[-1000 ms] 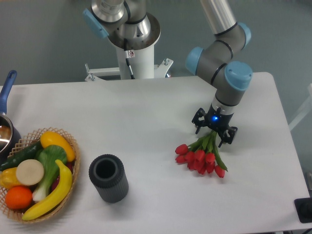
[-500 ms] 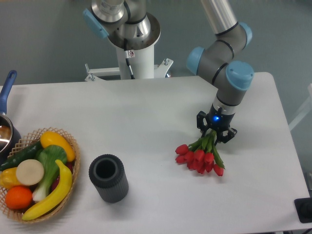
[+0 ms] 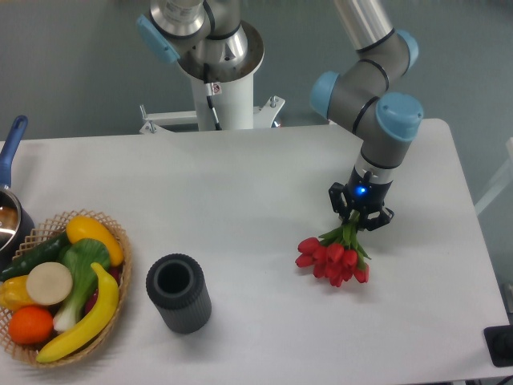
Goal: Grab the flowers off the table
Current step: 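Lift the gripped tulip bunch up off the table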
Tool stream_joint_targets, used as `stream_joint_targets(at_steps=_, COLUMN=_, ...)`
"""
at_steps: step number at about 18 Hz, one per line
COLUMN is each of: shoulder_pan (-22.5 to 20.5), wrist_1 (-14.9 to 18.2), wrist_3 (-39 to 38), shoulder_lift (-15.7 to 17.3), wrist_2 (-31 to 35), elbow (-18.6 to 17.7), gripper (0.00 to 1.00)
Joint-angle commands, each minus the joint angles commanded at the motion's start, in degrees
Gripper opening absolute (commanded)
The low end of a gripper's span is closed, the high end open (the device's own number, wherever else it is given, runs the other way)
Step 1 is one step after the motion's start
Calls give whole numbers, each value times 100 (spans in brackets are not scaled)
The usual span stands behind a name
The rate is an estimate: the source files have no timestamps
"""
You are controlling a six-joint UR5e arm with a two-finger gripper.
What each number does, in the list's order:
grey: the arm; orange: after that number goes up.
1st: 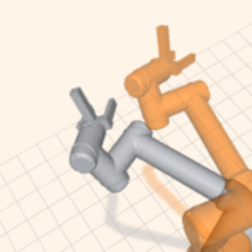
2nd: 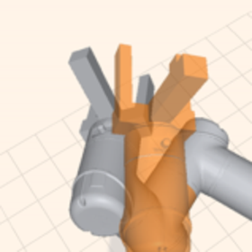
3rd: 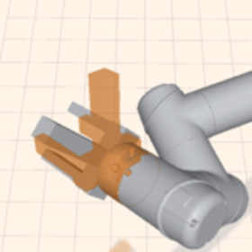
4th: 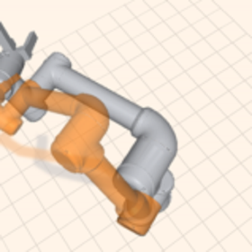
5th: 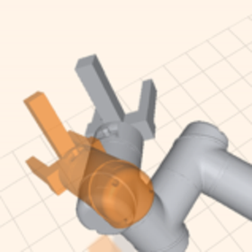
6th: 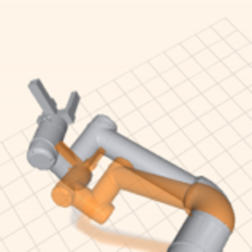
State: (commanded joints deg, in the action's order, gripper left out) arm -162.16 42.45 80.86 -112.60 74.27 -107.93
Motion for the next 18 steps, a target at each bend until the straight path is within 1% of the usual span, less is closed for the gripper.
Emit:
stream_joint_targets(at_steps=2, shoulder_pan=-9, wrist_1=122, wrist_3=-35, shoulder_lift=289, wrist_2=0, elbow=44, gripper=33)
stream_joint_targets(at_steps=4, shoulder_pan=26, wrist_1=263, wrist_3=-192, shoulder_lift=510, wrist_2=0, elbow=140, gripper=33)
stream_joint_targets(at_steps=7, shoulder_pan=88, wrist_1=316, wrist_3=-605, shoulder_lift=905, wrist_2=-122, elbow=255, gripper=33)
stream_joint_targets(at_steps=10, shoulder_pan=158, wrist_1=317, wrist_3=-1202, shoulder_lift=1309, wrist_2=-929, elbow=412, gripper=33)
stream_joint_targets(at_steps=12, shoulder_pan=184, wrist_1=317, wrist_3=-1668, shoulder_lift=1494, wrist_2=-1456, elbow=579, gripper=33)
stream_joint_targets(at_steps=16, shoulder_pan=351, wrist_1=308, wrist_3=-2363, shoulder_lift=1697, wrist_2=-2476, elbow=992, gripper=33)
stream_joint_targets(at_steps=18, shoulder_pan=395, wrist_1=308, wrist_3=-2539, shoulder_lift=1750, wrist_2=-2898, elbow=1098, gripper=33)
